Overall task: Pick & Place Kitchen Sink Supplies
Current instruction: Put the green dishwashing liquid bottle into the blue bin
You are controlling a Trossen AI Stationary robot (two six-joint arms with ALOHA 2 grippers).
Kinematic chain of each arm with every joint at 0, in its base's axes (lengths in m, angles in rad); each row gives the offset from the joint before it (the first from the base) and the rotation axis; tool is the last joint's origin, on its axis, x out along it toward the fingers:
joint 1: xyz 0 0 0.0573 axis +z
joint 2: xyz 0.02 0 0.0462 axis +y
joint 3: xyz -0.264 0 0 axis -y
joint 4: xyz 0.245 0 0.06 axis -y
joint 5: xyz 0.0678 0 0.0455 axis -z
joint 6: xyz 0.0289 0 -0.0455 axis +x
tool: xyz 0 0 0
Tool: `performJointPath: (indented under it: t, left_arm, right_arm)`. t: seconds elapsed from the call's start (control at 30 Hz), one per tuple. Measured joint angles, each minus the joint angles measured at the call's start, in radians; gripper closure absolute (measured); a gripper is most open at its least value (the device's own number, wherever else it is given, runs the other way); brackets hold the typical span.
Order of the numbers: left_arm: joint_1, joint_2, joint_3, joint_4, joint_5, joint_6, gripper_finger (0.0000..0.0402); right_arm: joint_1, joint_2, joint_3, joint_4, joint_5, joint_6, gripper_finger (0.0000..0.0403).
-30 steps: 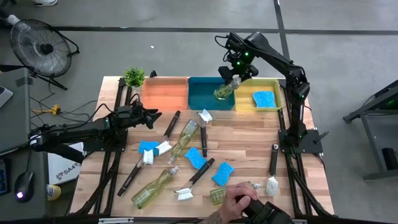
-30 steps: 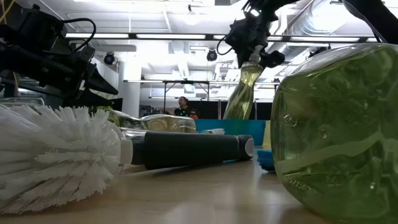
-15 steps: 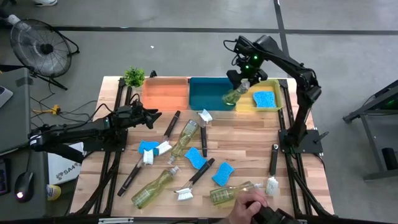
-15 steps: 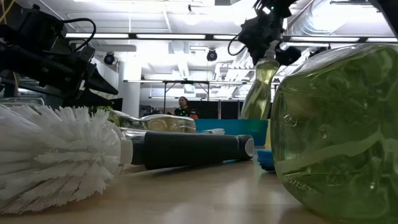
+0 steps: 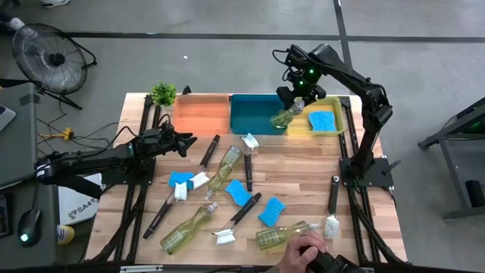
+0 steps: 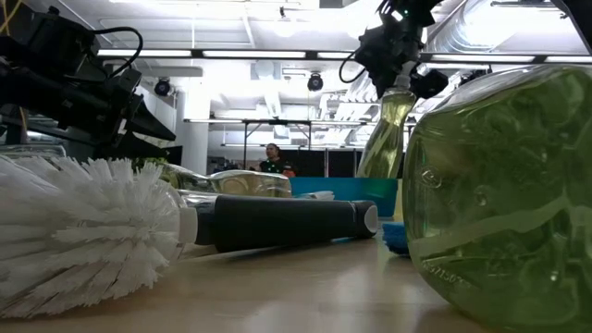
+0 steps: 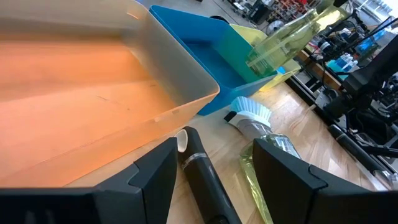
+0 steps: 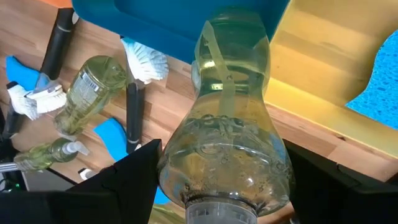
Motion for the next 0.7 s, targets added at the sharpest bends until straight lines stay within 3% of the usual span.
performJointPath:
  t: [0.7]
  left_arm:
    - [0.0, 0.0, 0.0, 0.0, 0.0, 0.0, 0.0197]
  right_arm:
    - [0.002, 0.029, 0.002, 0.0, 0.028, -0.022, 0.0104]
